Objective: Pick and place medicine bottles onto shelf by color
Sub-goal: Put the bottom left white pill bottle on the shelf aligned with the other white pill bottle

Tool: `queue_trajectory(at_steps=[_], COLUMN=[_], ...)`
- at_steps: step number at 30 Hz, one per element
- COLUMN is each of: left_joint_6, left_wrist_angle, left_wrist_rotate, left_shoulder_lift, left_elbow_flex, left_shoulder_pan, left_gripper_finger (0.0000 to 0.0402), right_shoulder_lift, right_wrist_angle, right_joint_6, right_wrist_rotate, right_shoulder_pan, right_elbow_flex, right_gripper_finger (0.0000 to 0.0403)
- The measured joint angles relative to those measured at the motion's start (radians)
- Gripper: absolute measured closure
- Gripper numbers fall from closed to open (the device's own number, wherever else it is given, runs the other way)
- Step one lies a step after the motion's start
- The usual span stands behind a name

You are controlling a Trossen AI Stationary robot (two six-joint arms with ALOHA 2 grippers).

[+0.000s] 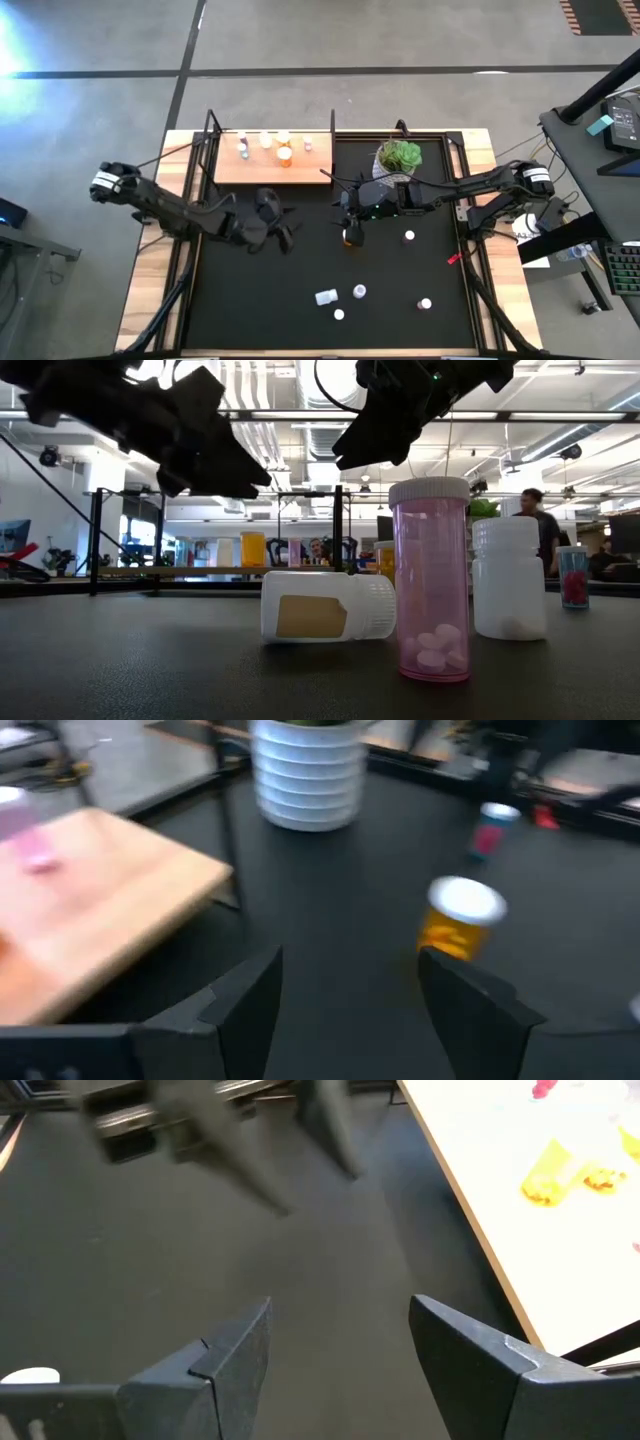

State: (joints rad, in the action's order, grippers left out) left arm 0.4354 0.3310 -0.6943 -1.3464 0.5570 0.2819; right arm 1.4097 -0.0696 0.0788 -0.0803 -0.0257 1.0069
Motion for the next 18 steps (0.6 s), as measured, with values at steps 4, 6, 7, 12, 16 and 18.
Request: queue_trajectory(at_steps=[4, 6, 7, 12, 16, 18], left_joint_6=[0.002, -0.006, -0.017, -0.03, 0.004, 0.032], left_wrist_angle=[0.114, 0.185, 0.199, 0.171, 0.035, -0.042], left_wrist_rotate=[-0.015, -0.015, -0.015, -0.016, -0.017, -0.014], left_shoulder_lift=[-0.076, -0.127, -0.151, -0.271, -0.336, -0.364], left_elbow_flex=[0.0, 0.008, 0.019, 0.124, 0.233, 0.299], left_shoulder_pan=[0.092, 0.133, 0.152, 0.226, 0.256, 0.266], left_gripper_finger=[0.0183, 0.0183, 0.0183, 0.0183, 0.0183, 0.0183], right_shoulder_lift=[0.0, 0.0, 0.0, 0.0, 0.0, 0.0], right_wrist_angle=[0.0, 0.0, 0.0, 0.0, 0.0, 0.0], right_joint_6=[0.0, 0.0, 0.0, 0.0, 0.0, 0.0], right_wrist_rotate=[0.0, 0.0, 0.0, 0.0, 0.0, 0.0], right_shoulder_pan=[0.0, 0.0, 0.0, 0.0, 0.0, 0.0], right_elbow_flex=[0.0, 0.0, 0.0, 0.0, 0.0, 0.0], right_gripper_finger=[0.0174, 0.0174, 0.0174, 0.0174, 0.0174, 0.0174])
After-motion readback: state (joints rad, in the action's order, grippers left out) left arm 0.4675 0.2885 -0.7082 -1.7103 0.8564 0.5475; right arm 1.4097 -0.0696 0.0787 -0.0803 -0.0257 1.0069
